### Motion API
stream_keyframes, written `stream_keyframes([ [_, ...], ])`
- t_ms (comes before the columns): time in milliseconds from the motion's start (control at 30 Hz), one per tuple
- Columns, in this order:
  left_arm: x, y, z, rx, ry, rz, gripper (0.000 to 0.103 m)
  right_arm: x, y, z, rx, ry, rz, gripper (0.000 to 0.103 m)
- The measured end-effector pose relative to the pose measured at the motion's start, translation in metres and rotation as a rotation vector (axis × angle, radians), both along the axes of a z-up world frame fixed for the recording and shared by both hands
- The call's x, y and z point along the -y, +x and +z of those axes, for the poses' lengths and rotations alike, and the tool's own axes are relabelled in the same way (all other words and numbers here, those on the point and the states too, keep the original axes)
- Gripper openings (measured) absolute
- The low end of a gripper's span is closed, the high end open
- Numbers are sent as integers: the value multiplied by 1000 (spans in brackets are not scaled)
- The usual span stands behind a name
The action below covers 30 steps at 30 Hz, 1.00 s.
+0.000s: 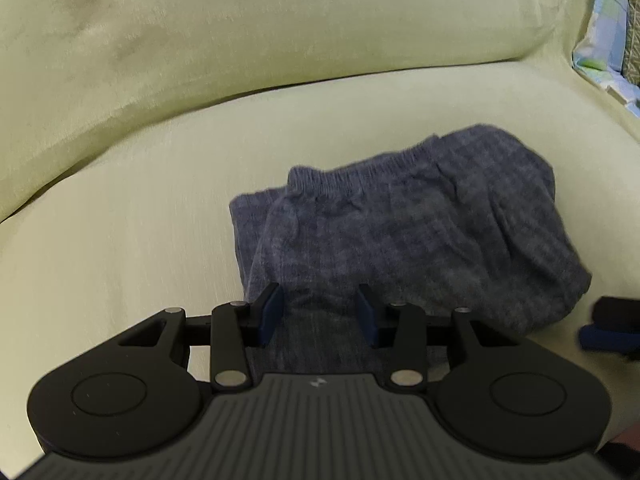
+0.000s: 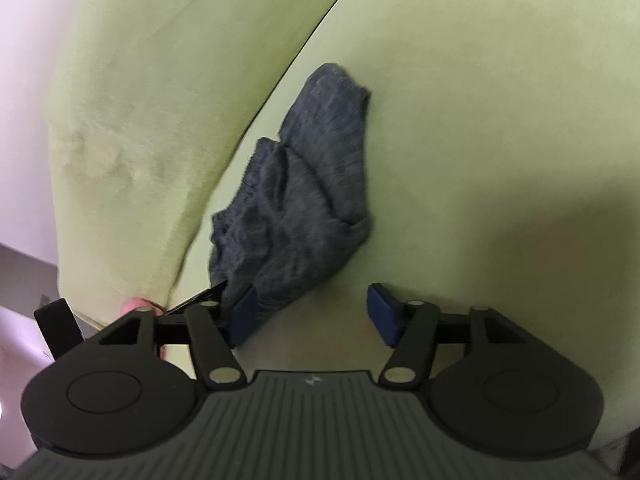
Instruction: Fold clothes
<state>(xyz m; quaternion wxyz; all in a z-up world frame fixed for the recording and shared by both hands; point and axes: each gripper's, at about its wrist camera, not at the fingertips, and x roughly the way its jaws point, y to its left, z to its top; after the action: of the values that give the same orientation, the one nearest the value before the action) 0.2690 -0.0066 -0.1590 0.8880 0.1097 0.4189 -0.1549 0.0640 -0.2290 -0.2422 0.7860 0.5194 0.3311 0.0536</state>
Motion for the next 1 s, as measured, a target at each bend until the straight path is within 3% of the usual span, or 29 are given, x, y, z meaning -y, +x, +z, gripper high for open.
stream_keyframes([
  [100, -4, -12, -2, -15, -9, -10, 47, -6, 9, -10, 18, 66, -90, 61],
  [333, -15, -50, 2, 17, -49, -72, 47, -13, 21, -12, 100, 34, -162, 61],
  [433, -13, -62, 4, 54, -18, -144, 47, -17, 33, -8, 83, -5, -156, 61],
  [567, -4, -77, 6, 92, 52, -315, 51, -16, 37, -3, 57, 5, -164, 61],
  [667, 11, -94, -4, 160, 234, -455, 53, -16, 38, 1, 44, -10, -153, 62],
  [833, 23, -101, -40, 243, 552, -558, 53, -14, 27, 3, 32, 2, -165, 65],
  [1000, 28, -116, -73, 337, 745, -716, 51, -16, 19, 3, 9, 46, -203, 68],
])
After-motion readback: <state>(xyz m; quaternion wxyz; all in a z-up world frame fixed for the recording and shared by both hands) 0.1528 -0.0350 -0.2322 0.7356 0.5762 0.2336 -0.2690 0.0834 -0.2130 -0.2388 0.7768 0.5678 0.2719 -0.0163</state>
